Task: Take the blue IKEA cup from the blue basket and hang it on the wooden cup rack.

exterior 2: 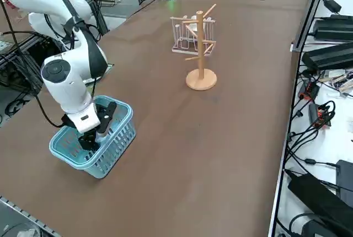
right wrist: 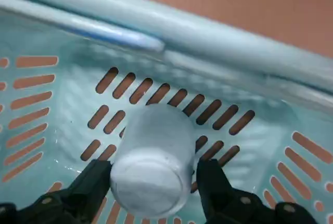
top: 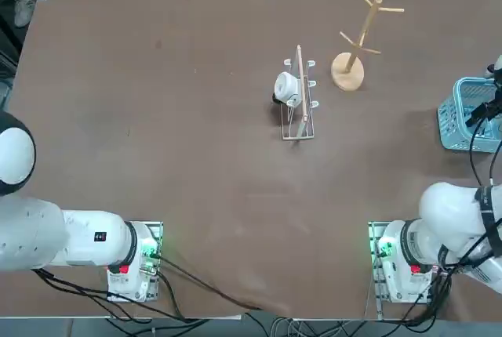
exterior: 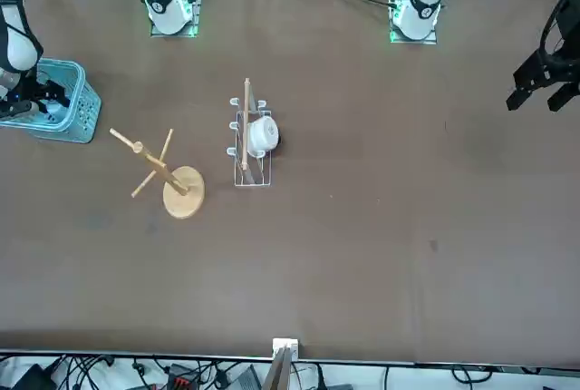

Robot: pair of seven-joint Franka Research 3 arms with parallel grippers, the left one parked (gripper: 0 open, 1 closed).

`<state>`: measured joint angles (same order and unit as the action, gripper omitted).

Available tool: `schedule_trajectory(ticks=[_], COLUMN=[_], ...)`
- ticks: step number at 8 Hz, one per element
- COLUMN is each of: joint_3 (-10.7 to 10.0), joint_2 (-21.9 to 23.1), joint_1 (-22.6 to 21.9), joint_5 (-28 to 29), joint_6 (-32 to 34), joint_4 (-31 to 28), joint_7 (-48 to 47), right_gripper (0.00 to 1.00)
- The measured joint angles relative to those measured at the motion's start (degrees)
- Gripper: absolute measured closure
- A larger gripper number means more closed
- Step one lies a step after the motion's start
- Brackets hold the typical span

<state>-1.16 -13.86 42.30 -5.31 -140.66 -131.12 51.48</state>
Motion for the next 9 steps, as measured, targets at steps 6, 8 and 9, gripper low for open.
schedule_trajectory(ticks=[6, 8, 9], joint_3=[0.19, 0.32, 0.35], joint_2=[0.02, 0.09, 0.18], joint_1=[0.04, 0.04, 0.04], joint_5=[0.00, 0.00, 0.00], joint_6=[0.00, 0.00, 0.02], joint_4=[-0.01, 0.00, 0.00], joint_7=[0.21, 0.26, 0.28], right_gripper=[0.04, 0.16, 0.16])
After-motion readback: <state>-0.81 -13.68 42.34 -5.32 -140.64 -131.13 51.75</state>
